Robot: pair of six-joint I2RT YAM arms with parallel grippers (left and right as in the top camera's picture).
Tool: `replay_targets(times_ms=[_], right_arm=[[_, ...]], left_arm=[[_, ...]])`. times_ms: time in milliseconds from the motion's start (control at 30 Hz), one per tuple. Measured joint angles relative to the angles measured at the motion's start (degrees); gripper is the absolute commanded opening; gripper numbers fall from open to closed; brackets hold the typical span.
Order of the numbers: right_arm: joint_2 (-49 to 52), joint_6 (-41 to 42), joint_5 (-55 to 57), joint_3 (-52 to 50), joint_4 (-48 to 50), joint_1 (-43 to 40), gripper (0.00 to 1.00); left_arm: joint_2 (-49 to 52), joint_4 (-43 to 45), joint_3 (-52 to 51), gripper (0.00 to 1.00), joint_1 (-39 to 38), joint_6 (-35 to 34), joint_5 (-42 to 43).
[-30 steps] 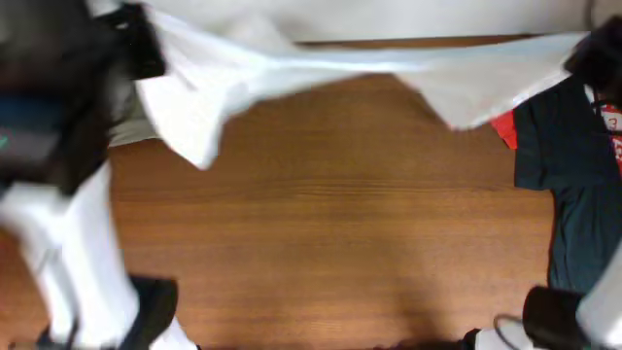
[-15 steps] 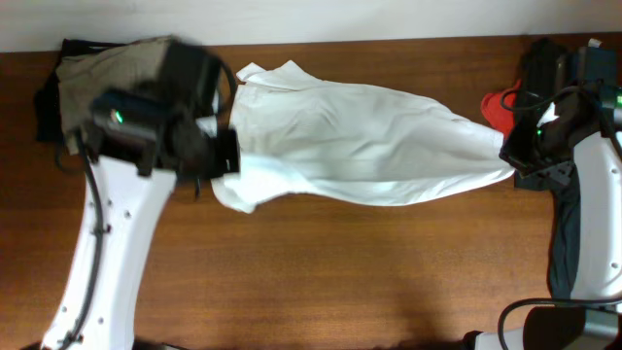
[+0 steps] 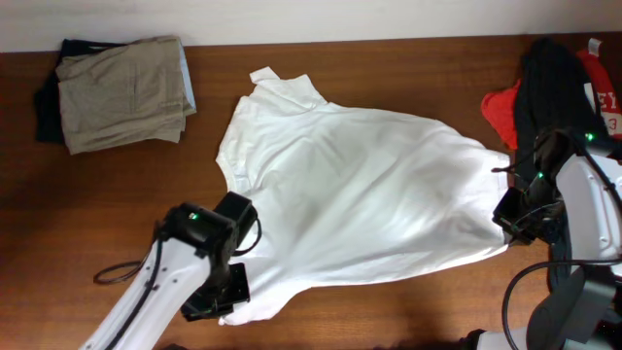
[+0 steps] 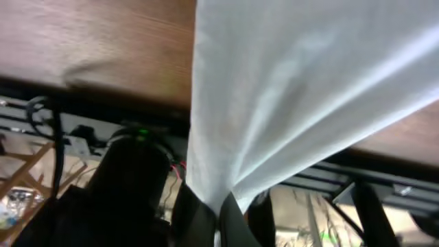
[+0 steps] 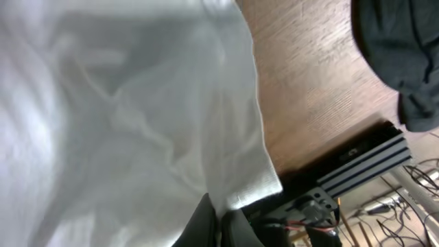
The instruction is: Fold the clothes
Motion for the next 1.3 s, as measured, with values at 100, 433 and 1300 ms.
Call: replay_targets(times_ms=[100, 433, 1300], right_arm=[[0.0, 0.3, -0.3, 0.0, 1.2, 0.0, 0.21], [-0.1, -4.5, -8.5, 5.7, 7.8, 0.0, 0.46], [1.8, -6.2, -12.5, 5.9, 12.3, 9.4, 0.35]], left_arm=[[-8.1, -0.1, -0.1, 0.77, 0.0, -4.5, -1.5], [-10.1, 37.9, 1.0, 0.03, 0.8, 0.2, -7.4], [39.4, 89.6, 3.1, 0.01, 24.1, 25.4, -7.3]])
